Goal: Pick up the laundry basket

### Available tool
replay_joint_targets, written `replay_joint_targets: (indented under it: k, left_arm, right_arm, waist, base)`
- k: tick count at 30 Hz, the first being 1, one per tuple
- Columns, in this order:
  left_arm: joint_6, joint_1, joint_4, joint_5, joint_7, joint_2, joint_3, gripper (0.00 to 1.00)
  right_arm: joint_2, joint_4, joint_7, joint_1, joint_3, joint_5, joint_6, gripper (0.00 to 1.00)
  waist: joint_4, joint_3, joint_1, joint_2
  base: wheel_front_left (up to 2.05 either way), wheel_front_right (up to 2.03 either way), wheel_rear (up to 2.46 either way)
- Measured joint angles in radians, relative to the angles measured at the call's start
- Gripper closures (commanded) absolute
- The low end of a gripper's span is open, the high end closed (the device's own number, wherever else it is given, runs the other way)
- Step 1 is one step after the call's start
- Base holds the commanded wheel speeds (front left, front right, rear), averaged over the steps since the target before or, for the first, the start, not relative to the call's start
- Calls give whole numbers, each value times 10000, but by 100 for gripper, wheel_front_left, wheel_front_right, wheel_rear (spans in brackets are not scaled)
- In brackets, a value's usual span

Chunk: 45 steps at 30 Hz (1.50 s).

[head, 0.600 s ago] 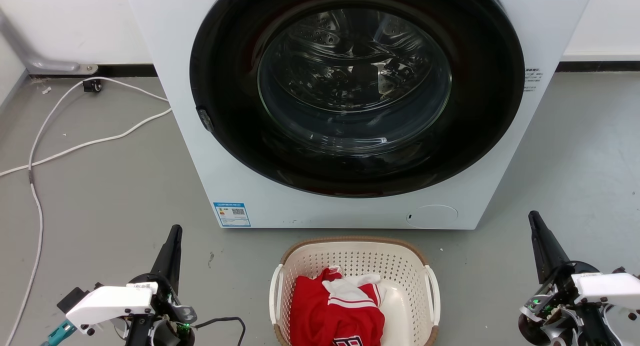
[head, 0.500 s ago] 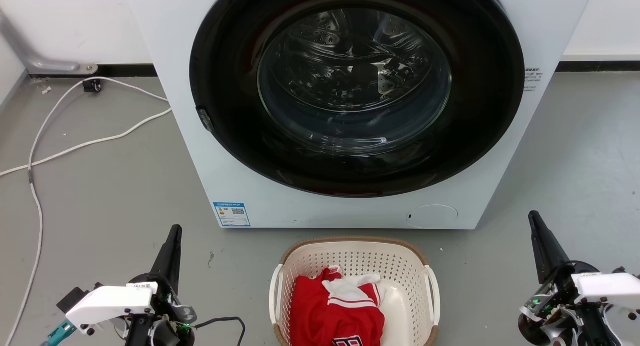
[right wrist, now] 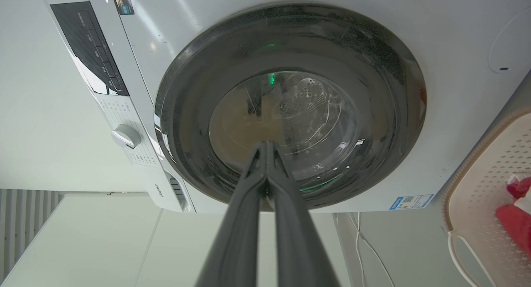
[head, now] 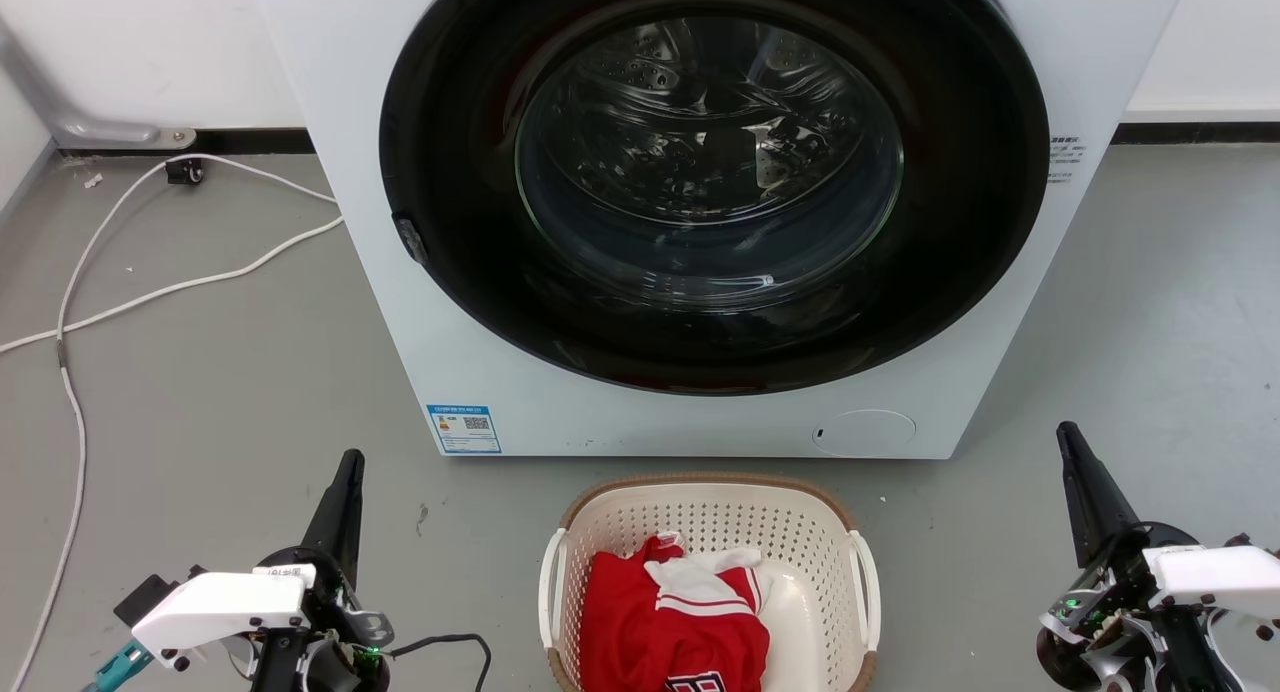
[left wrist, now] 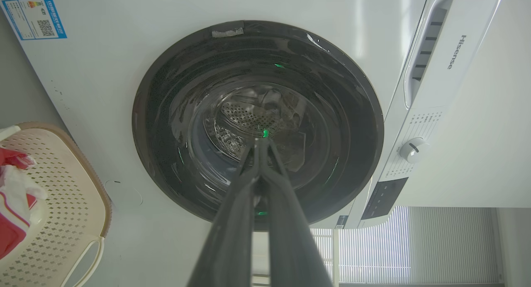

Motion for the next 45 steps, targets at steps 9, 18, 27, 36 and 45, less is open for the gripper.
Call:
replay_joint_targets:
  k: [9,18,27,36,45]
  left_arm:
    - [0,-1,0,8,10,-10,6,100]
    - [0,-2,0,29,10,-13,13,100]
    - [12,315,366,27,8,-88,-19,0]
    - [13,521,167,265,-393,-104,-42,0]
    - [13,588,196,761,-849,-102,161,0]
  right_arm:
    - [6,0,2,0,-8,-2,0,100]
    - [10,0,4,0,-13,-4,0,100]
    - [61,349,-4,337,0,-2,-2,0]
    - [82,173,-414,517,50,-500,-15,0]
    - [82,104,-849,518,12,-1317,-15,0]
  waist:
    - [0,0,0,0]
    - [0,0,0,0]
    - [-1,0,0,0]
    - [-10,11,0,0]
    - [-15,30,0,0]
  base:
    - [0,0,0]
    - [0,0,0]
    - [0,0,0]
    - [0,0,0]
    - [0,0,0]
